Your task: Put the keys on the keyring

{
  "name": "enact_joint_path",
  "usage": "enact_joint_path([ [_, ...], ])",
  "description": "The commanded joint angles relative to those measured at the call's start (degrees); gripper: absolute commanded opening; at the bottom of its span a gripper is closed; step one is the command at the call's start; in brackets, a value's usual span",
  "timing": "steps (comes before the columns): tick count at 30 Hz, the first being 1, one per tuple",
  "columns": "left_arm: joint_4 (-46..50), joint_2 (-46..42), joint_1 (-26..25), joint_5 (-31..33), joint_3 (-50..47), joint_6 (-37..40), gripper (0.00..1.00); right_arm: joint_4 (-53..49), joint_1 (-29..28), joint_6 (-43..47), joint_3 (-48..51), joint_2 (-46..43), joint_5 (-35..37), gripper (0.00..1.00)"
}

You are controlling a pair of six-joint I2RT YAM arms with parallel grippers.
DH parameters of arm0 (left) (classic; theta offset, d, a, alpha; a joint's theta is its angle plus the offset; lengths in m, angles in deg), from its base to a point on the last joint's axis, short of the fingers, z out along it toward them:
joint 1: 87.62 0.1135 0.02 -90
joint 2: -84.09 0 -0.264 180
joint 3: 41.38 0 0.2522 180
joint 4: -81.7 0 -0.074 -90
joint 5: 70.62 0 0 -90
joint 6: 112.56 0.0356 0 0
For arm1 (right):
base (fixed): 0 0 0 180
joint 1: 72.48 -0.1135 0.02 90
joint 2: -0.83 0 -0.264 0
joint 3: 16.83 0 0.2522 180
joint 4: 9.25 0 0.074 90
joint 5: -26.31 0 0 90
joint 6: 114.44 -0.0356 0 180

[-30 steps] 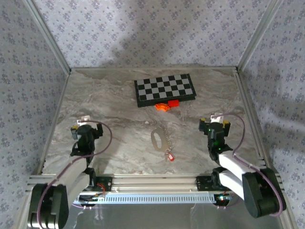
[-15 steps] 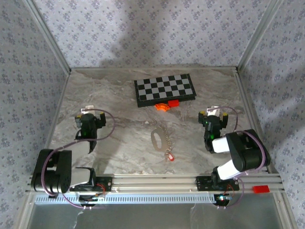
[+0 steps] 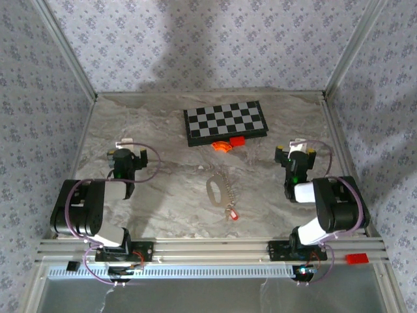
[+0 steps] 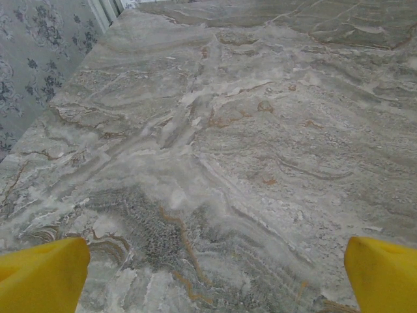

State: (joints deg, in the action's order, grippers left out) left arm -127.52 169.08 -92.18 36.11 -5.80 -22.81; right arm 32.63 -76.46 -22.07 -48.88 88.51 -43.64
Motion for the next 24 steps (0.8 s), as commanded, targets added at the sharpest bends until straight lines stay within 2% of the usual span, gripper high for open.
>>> enact_joint_path([
  [1,-3.3,0.5,1.4,-1.9,1.2,-1.1,1.00,-1.9,0.0,-1.8,-0.9,0.3,-1.9,1.00],
  [2,-5.1,1.6,2.0,-2.5,0.6,-1.8,1.00,-3.8,0.6,-3.7,-1.6,0.1,-2.1,1.00],
  [4,-10.3,4.2,2.2,-2.5,-0.5,-1.4,1.00,-1.6,1.1,-1.7,-1.6,1.2,-1.8,1.00],
  [5,-6.0,2.8,2.2,-2.8,0.4,-1.9,1.00,-3.0,1.4,-2.2,-2.0,0.8,-2.3,1.00],
  [8,-6.6,3.2,2.4,-2.8,0.6,-2.0,1.00,-4.1,3.0,-3.3,-2.2,0.6,-4.1,1.00],
  [24,-5.8,3.1,3.1,-3.8,0.9,-2.4,1.00,-3.2,2.8,-2.7,-2.2,0.7,-3.1,1.00],
])
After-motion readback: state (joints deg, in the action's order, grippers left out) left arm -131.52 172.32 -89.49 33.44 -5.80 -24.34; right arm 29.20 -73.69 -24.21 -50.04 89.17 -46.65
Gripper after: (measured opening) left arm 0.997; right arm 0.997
